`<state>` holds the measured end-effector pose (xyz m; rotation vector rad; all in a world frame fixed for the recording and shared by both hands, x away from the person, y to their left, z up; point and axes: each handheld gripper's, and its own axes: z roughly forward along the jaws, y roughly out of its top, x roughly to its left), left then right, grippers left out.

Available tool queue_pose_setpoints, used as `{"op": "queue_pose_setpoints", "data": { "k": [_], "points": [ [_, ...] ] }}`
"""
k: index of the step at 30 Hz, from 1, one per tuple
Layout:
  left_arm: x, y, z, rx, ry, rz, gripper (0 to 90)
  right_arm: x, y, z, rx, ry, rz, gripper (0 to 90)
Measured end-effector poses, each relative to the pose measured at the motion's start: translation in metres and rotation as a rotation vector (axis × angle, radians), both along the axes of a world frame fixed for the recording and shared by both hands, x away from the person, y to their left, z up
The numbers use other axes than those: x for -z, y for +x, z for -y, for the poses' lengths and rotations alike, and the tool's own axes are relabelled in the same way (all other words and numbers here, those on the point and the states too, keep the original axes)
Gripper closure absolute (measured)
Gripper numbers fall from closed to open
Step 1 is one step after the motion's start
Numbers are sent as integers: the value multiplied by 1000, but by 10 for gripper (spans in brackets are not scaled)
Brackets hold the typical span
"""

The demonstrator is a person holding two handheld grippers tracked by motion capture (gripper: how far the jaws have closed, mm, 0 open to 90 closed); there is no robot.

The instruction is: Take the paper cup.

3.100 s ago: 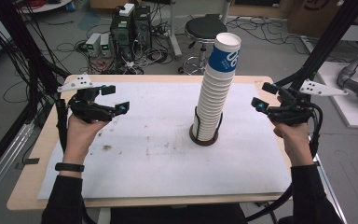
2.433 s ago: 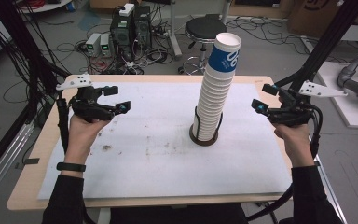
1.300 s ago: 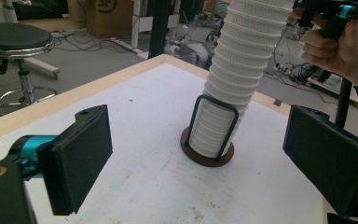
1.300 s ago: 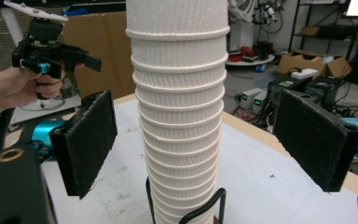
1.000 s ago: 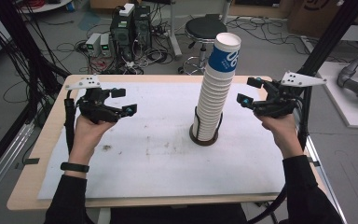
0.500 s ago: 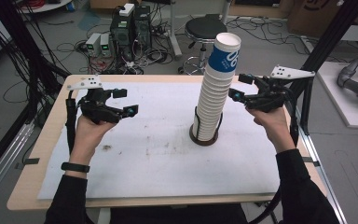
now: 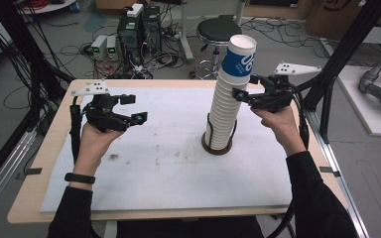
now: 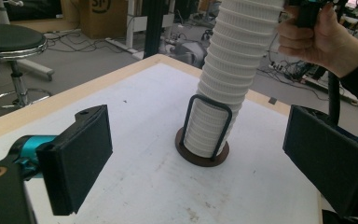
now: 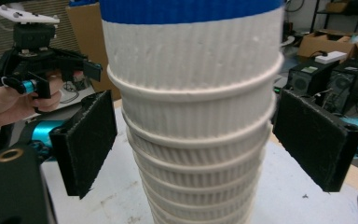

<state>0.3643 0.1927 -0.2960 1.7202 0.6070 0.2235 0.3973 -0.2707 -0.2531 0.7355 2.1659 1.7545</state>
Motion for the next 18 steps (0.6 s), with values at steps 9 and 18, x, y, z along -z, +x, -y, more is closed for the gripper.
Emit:
{"op": "queue_pose_setpoints", "data": {
  "k": [9, 18],
  "points": [
    [0, 0, 2, 3, -1, -1, 79, 2, 5, -7, 6, -6, -18, 134],
    [-1, -1, 5, 9, -2, 5, 79, 2, 5, -7, 5, -19, -10, 138]
  ]
}}
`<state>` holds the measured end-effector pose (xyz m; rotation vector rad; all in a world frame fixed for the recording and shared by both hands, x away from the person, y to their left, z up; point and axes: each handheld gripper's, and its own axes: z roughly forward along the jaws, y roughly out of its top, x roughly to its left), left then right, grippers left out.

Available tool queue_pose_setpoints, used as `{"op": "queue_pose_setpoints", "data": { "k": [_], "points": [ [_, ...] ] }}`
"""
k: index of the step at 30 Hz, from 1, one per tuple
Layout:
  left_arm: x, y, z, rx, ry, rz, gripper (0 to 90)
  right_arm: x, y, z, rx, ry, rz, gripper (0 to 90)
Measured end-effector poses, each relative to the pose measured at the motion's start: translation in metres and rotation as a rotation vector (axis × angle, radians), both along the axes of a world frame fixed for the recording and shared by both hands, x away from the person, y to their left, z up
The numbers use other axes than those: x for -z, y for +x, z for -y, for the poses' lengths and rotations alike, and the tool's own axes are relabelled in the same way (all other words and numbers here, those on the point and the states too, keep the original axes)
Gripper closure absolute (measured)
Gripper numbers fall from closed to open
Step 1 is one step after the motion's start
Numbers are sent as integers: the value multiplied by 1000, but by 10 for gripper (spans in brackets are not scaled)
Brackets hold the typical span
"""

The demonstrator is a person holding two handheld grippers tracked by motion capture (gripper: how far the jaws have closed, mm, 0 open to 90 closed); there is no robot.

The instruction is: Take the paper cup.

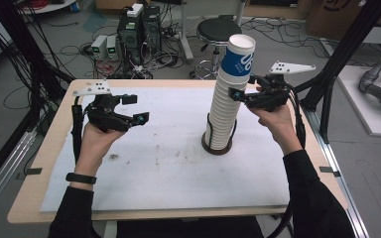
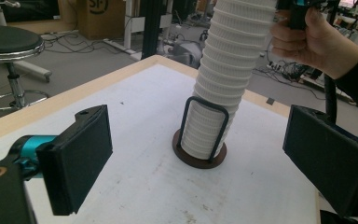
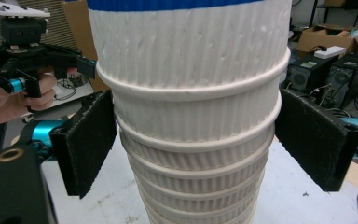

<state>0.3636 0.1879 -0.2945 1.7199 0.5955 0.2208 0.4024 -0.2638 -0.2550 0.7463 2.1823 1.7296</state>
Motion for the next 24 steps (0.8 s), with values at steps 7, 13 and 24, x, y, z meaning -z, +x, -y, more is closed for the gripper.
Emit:
{"op": "queue_pose_setpoints", "data": {
  "k": [7, 13, 24],
  "points": [
    [-8, -1, 7, 16, 3, 16, 79, -1, -1, 1, 1, -14, 14, 146],
    [-24, 3, 20, 28, 5, 37, 79, -1, -1, 1, -1, -20, 25, 149],
    [-64, 13, 61, 77, 11, 86, 79, -1, -1, 1, -4, -29, 36, 152]
  ]
}}
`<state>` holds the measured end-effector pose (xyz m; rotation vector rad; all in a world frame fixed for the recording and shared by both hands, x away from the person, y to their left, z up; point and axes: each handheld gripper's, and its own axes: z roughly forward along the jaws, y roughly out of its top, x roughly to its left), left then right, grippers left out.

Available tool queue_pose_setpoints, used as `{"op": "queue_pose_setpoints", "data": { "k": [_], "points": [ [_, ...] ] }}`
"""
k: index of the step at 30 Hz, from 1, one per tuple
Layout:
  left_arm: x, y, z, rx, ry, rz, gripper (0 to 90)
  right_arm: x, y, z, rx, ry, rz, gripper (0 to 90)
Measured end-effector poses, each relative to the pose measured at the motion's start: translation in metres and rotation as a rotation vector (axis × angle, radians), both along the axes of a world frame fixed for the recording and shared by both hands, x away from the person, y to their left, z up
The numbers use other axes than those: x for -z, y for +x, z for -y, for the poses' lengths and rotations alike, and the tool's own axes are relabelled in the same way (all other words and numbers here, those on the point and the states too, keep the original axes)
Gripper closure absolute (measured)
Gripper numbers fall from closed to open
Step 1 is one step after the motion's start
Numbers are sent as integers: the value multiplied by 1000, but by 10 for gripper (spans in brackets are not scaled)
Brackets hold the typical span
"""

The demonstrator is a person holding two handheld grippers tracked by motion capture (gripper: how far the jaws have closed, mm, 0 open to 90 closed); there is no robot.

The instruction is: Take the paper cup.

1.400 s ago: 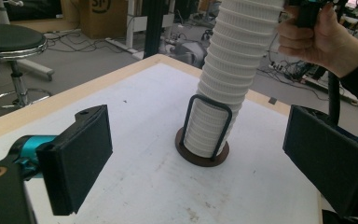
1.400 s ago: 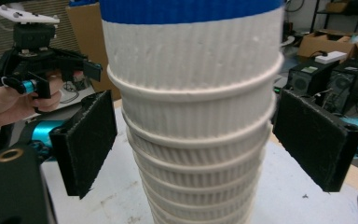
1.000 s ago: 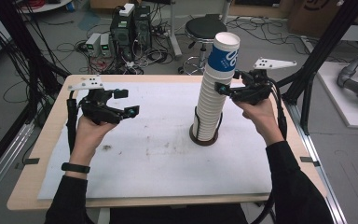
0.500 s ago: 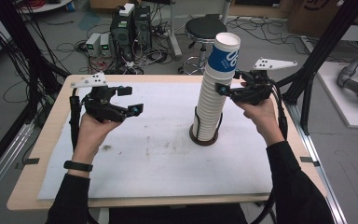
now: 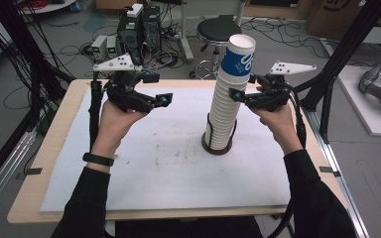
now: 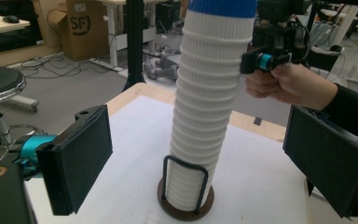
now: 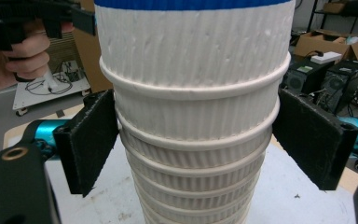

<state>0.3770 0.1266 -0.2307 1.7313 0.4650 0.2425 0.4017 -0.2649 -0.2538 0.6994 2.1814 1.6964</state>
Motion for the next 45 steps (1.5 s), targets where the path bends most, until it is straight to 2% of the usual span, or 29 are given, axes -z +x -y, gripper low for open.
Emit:
{"op": "queue_pose_setpoints", "data": {
  "k": [12, 18, 25, 31, 35, 40, 43, 45],
  "points": [
    [-25, 18, 41, 49, -25, 36, 79, 0, 0, 0, -5, -2, 2, 153],
    [-41, 27, 62, 91, -63, 50, 79, 0, -1, 0, -5, -6, 8, 153],
    [-57, 37, 83, 102, -57, 47, 79, 0, -1, 0, -7, -5, 6, 153],
    [-71, 43, 103, 112, -35, 55, 79, 0, -1, 1, -9, -6, 10, 154],
    [-77, 48, 116, 137, -47, 49, 79, 0, -1, 1, -10, -10, 11, 154],
    [-81, 52, 128, 132, -29, 45, 80, -1, -2, 1, -10, -13, 11, 154],
    [-83, 54, 135, 153, -49, 39, 80, -1, -3, 1, -8, -14, 12, 154],
    [-84, 56, 139, 151, -47, 38, 80, -1, -3, 1, -8, -15, 12, 154]
  ]
}}
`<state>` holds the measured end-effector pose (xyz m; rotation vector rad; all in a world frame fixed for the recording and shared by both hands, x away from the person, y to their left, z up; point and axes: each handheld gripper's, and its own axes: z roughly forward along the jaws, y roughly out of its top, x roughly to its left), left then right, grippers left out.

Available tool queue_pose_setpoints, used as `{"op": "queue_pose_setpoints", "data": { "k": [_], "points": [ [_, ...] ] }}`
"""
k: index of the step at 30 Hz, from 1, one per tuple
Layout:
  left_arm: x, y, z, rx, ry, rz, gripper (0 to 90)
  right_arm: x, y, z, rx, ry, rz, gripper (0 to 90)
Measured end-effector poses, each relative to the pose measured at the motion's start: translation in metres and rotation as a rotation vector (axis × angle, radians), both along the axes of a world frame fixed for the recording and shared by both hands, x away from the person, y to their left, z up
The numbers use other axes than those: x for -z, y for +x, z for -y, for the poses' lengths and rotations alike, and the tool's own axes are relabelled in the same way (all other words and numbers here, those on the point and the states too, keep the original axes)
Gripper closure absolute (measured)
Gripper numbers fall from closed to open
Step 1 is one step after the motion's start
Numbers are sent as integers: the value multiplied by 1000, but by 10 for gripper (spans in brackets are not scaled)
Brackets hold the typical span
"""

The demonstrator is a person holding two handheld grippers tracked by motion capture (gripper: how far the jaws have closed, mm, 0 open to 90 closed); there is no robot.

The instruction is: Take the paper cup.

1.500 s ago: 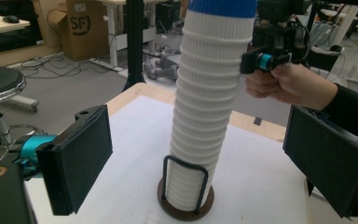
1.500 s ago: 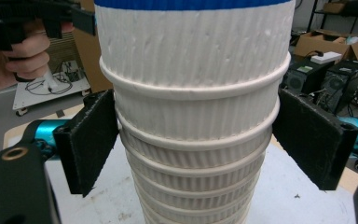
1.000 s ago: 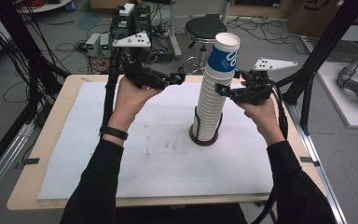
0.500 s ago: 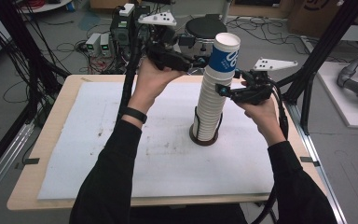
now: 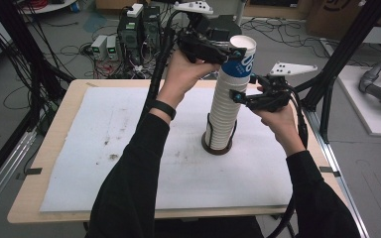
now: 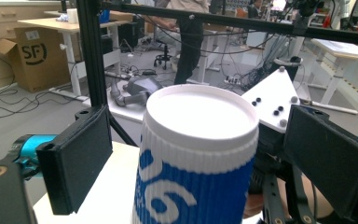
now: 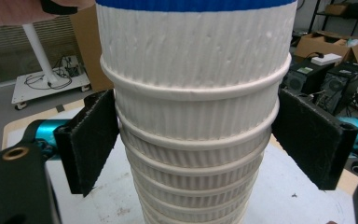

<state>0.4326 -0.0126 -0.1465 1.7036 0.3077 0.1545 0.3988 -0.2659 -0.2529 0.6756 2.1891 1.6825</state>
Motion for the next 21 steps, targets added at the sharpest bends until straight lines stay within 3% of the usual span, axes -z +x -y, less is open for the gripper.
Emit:
{"op": "queue_pose_setpoints", "data": {
  "k": [4, 8, 11, 15, 21],
  "points": [
    [0, 3, 7, -7, 16, -6, 88, 0, 0, 0, 0, 0, 0, 154],
    [1, 5, 10, 12, -6, -15, 127, 0, 0, 0, -2, -2, 2, 155],
    [2, 7, 10, 15, 7, -4, 197, 0, 0, 0, -1, -4, 4, 155],
    [1, 7, 9, 21, -16, -9, 250, 0, 0, 0, -2, -5, 5, 155],
    [1, 7, 9, 37, -13, -3, 295, 0, 0, 0, 0, -6, 7, 155]
  ]
}}
